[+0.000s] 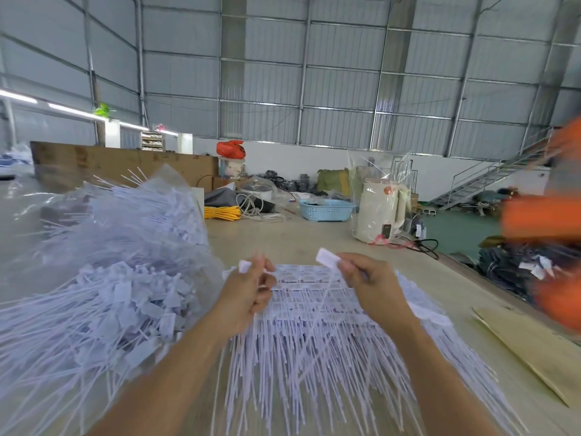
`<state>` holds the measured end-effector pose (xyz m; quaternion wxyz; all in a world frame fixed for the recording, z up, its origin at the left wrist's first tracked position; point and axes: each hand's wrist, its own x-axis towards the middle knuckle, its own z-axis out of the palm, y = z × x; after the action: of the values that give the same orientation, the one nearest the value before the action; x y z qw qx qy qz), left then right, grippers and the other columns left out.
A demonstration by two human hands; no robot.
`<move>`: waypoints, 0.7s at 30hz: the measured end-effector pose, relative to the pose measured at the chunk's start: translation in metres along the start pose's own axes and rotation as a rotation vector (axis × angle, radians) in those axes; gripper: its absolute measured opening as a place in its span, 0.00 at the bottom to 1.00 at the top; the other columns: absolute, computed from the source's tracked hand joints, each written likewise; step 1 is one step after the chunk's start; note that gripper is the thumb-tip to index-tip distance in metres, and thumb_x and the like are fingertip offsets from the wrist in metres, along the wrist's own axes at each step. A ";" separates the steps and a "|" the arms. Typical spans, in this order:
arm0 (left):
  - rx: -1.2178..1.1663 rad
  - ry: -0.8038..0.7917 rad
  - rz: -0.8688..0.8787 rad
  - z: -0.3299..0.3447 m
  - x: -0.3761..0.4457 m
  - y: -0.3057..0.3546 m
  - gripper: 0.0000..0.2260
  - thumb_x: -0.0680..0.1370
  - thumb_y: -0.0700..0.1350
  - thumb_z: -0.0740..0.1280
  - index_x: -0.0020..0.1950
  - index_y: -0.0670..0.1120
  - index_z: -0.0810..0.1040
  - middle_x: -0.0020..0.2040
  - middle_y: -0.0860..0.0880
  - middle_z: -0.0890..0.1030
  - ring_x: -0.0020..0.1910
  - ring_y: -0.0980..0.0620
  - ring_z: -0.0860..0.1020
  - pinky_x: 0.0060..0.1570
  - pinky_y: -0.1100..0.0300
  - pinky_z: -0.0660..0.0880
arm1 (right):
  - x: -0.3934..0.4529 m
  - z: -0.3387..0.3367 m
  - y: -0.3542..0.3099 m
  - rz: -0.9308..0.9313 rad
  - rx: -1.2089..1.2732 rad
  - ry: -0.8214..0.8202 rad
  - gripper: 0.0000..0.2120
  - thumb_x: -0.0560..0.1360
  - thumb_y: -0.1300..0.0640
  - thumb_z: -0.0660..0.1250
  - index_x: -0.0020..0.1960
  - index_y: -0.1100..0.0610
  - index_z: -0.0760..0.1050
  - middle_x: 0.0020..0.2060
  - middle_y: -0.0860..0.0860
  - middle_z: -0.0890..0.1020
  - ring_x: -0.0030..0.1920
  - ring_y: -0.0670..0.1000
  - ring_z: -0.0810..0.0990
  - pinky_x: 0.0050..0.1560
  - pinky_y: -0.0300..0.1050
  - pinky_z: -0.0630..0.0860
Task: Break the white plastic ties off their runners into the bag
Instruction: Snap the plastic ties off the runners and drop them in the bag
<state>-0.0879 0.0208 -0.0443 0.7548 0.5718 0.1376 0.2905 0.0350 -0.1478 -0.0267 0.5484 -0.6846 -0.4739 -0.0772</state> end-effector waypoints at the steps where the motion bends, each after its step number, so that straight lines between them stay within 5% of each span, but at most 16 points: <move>1: 0.007 -0.028 -0.013 0.008 -0.001 -0.007 0.18 0.79 0.59 0.55 0.43 0.45 0.71 0.29 0.50 0.70 0.19 0.59 0.61 0.16 0.68 0.57 | -0.001 0.010 -0.005 -0.025 -0.022 -0.057 0.11 0.79 0.63 0.61 0.52 0.54 0.81 0.24 0.39 0.75 0.27 0.38 0.71 0.29 0.28 0.64; 5: 0.103 -0.146 0.018 0.034 -0.008 -0.018 0.29 0.66 0.69 0.59 0.46 0.43 0.75 0.32 0.47 0.74 0.23 0.55 0.68 0.21 0.65 0.62 | -0.006 0.032 -0.010 -0.079 -0.084 -0.187 0.11 0.79 0.65 0.59 0.56 0.59 0.78 0.41 0.46 0.80 0.39 0.39 0.75 0.46 0.37 0.72; 7: 0.252 -0.113 0.134 0.038 -0.011 -0.022 0.27 0.69 0.65 0.61 0.48 0.41 0.76 0.35 0.46 0.76 0.24 0.55 0.69 0.24 0.64 0.64 | -0.009 0.035 -0.009 -0.061 -0.103 -0.212 0.11 0.79 0.65 0.59 0.57 0.58 0.75 0.44 0.51 0.81 0.42 0.43 0.77 0.48 0.41 0.74; 10: 0.322 -0.020 0.234 0.036 -0.012 -0.023 0.18 0.79 0.57 0.60 0.44 0.43 0.76 0.29 0.49 0.74 0.22 0.54 0.69 0.22 0.65 0.65 | -0.010 0.037 -0.008 -0.046 -0.094 -0.227 0.10 0.78 0.63 0.60 0.58 0.54 0.71 0.39 0.51 0.80 0.38 0.45 0.77 0.44 0.44 0.73; 14: 0.319 0.020 0.208 0.035 -0.013 -0.020 0.20 0.80 0.57 0.58 0.36 0.44 0.72 0.24 0.52 0.72 0.20 0.54 0.70 0.20 0.65 0.64 | -0.009 0.035 -0.005 0.028 -0.123 -0.283 0.04 0.78 0.53 0.63 0.52 0.51 0.72 0.39 0.47 0.79 0.40 0.43 0.76 0.44 0.42 0.72; 18: 0.262 0.032 0.163 0.034 -0.015 -0.016 0.19 0.79 0.56 0.60 0.35 0.45 0.71 0.21 0.52 0.69 0.18 0.54 0.67 0.19 0.66 0.62 | -0.010 0.032 -0.004 -0.046 -0.158 -0.330 0.12 0.79 0.57 0.62 0.39 0.62 0.75 0.28 0.50 0.72 0.31 0.47 0.69 0.36 0.45 0.67; 21: 0.208 0.015 0.119 0.032 -0.014 -0.010 0.18 0.79 0.55 0.60 0.35 0.45 0.70 0.21 0.53 0.67 0.17 0.56 0.63 0.18 0.67 0.60 | -0.008 0.028 -0.005 -0.118 -0.081 -0.298 0.14 0.79 0.62 0.62 0.37 0.68 0.74 0.26 0.51 0.66 0.28 0.45 0.62 0.32 0.39 0.60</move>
<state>-0.0788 -0.0144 -0.0453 0.6718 0.6520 0.1383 0.3232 0.0153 -0.1291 -0.0394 0.4386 -0.6811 -0.5857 -0.0260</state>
